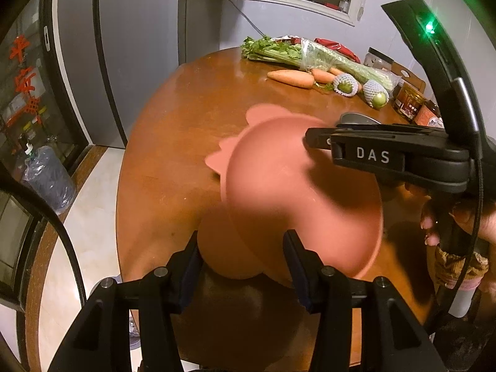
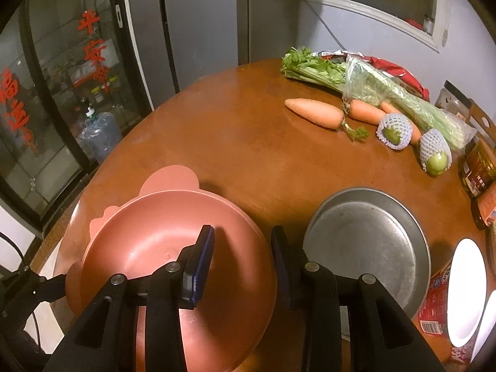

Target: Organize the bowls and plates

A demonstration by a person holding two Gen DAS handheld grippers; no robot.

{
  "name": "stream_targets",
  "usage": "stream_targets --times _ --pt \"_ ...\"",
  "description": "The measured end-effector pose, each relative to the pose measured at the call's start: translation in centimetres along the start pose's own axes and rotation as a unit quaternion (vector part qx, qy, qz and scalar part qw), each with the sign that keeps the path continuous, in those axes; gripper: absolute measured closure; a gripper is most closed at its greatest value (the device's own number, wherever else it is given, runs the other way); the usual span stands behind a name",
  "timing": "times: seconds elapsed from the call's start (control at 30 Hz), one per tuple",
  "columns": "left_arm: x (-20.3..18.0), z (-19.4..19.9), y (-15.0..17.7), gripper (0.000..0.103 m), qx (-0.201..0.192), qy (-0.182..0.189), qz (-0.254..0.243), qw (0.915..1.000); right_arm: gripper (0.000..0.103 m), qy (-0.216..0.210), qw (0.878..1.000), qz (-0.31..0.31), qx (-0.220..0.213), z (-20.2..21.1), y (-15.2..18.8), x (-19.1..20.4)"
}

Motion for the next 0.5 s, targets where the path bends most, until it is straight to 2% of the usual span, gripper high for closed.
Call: stream_targets --times 0.33,0.5 --pt "0.1 0.7 0.0 0.051 -0.01 0.004 0.001 0.9999 0.057 0.01 1.0 -0.003 -0.018 0.9 -0.3 -0.1" --pt "0.0 1.7 -0.4 0.047 -0.025 0.007 0.001 0.9997 0.053 0.006 0.999 -0.008 -0.031 2.4 -0.6 -0.2"
Point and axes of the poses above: each gripper's, at about its wrist camera, not at the fingertips, and z roughly against the way its jaws point, x to its left, y to its underside, the point moved 2 cm from there along -z, roughly the way its jaws point, and after that the axes turned 14 degrees about -x, right-handed, at the moved point
